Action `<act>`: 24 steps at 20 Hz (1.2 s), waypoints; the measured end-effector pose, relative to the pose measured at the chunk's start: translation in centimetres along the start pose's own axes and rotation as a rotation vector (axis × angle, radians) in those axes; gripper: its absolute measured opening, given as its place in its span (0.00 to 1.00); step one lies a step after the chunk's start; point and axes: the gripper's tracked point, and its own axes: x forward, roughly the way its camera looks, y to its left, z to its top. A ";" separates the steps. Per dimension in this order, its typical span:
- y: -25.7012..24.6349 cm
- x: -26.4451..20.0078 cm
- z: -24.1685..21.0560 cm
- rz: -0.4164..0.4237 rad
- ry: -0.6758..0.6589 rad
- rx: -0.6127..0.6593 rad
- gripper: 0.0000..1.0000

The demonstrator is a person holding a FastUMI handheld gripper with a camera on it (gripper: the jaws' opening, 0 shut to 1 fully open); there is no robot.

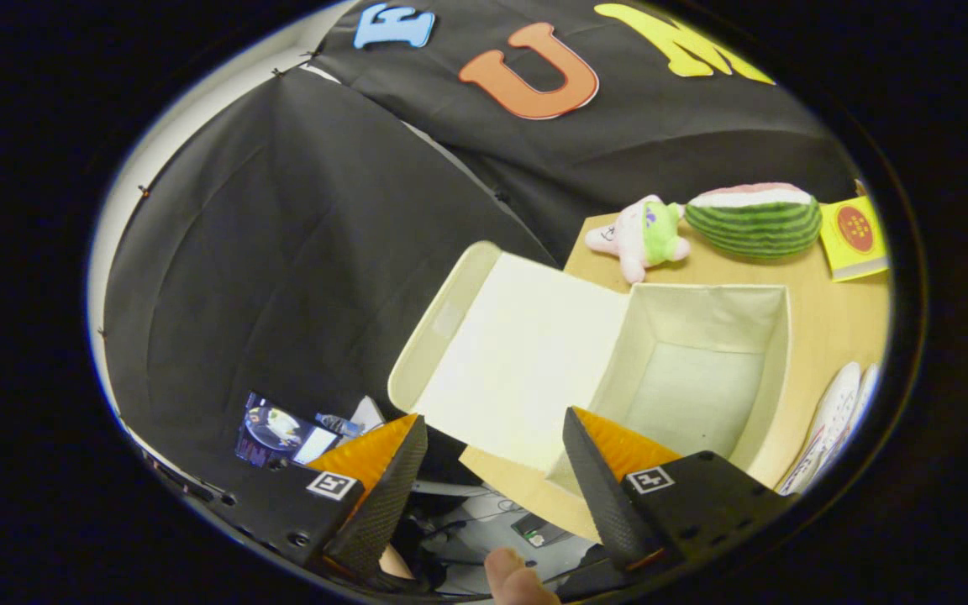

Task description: Open the storage box then place both shoes into the box .Put the left shoe in first, then the right shoe, with the right side of both shoes facing outward in a uniform manner.

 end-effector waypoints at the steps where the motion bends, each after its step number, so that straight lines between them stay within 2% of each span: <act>1: -0.8 -0.3 -0.1 -0.016 -0.005 0.006 1.00; 5: -3.9 -1.9 -1.6 -0.058 0.018 0.011 1.00; 10: -12.1 -5.1 -3.0 -0.226 0.018 -0.016 1.00; 14: -20.6 -8.6 -3.4 -0.410 -0.020 0.012 1.00; 17: -25.0 -10.6 -4.2 -0.475 -0.032 0.055 1.00; 20: -28.7 -11.8 -5.9 -0.500 -0.034 0.101 1.00; 24: -35.1 -12.8 -9.6 -0.619 0.049 0.107 1.00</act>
